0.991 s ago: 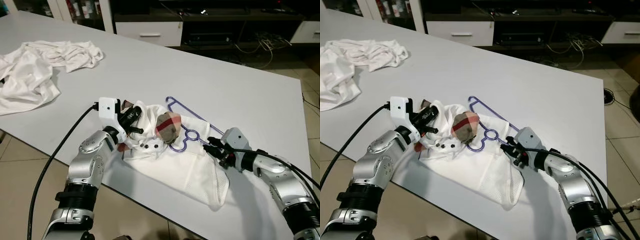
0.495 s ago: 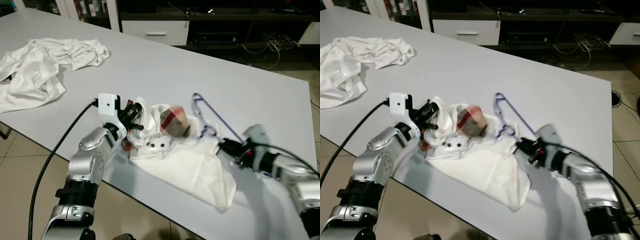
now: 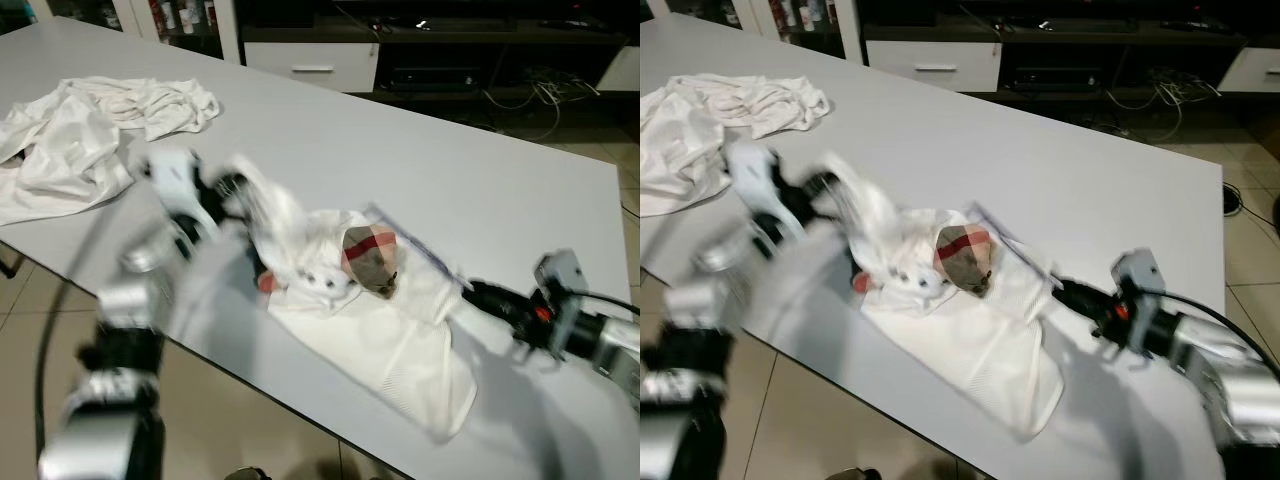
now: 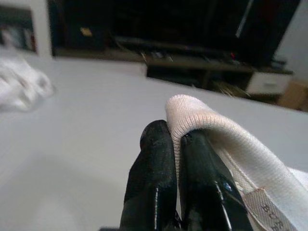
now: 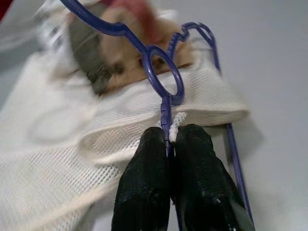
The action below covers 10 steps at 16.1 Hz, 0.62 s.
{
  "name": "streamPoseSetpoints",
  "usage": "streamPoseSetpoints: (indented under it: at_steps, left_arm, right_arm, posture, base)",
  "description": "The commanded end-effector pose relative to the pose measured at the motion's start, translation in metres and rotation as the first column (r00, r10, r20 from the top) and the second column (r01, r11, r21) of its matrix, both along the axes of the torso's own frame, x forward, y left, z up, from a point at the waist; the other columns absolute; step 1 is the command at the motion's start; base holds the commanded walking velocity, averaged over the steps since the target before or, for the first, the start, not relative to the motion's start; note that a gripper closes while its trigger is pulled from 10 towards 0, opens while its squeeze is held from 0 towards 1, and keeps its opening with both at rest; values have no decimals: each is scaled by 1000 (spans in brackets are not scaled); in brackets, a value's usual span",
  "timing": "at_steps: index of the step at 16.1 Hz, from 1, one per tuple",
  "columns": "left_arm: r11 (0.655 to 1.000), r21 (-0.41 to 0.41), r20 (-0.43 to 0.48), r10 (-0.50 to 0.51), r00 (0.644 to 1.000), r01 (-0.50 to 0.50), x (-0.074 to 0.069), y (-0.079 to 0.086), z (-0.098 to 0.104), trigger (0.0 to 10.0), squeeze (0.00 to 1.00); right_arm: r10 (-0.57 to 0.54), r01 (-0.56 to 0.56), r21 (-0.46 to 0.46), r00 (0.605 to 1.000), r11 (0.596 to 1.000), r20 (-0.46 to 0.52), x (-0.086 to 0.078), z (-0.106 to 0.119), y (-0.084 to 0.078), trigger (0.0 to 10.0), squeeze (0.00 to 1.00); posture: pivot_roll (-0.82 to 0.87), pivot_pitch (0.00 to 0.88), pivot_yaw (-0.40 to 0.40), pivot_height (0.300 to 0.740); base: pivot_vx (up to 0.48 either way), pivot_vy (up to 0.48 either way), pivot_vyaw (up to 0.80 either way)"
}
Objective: Hang hanger
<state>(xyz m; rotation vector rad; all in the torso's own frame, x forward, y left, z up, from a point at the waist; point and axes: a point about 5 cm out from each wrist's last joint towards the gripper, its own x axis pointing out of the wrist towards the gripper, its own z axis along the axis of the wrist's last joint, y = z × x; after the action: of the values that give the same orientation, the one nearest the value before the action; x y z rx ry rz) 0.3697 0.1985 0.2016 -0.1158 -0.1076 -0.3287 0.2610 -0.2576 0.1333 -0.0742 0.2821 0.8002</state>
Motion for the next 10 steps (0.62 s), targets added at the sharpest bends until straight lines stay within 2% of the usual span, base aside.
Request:
streamPoseSetpoints:
  at_steps: [1, 3, 4, 7, 8, 10]
  left_arm:
    - [1000, 12, 21, 4, 1000, -4, 4, 4, 7, 10000, 0]
    - [999, 32, 54, 14, 998, -16, 8, 12, 20, 10000, 0]
    - [999, 35, 63, 21, 998, -23, 10, 18, 26, 10000, 0]
    - [999, 40, 61, 24, 998, -26, 11, 19, 24, 10000, 0]
    - [999, 31, 52, 24, 998, -25, 11, 18, 18, 10000, 0]
    - [1000, 17, 40, 22, 999, -23, 11, 16, 11, 10000, 0]
  right_arm:
    - [57, -57, -19, 998, 998, -25, -8, -2, 1, 0, 0]
    - [81, -81, -14, 996, 997, -32, -16, -1, -4, 0, 0]
    - [31, -31, -24, 999, 999, -14, -16, 5, -15, 0, 0]
    - [10, -10, 10, 1000, 1000, 20, -18, 17, -22, 0, 0]
    - [-29, 23, 73, 997, 997, 74, -18, 33, -30, 0, 0]
    - [-88, 79, 91, 991, 993, 97, -16, 39, -40, 0, 0]
  posture:
    - [-9, 66, -5, 740]
    - [-9, 65, -5, 740]
    - [-18, 63, -2, 740]
    - [-25, 61, -2, 740]
    - [-29, 59, -3, 740]
    - [-30, 56, -7, 740]
  base:
    - [0, 0, 0]
    - [0, 0, 0]
    - [0, 0, 0]
    - [0, 0, 0]
    - [0, 0, 0]
    - [0, 0, 0]
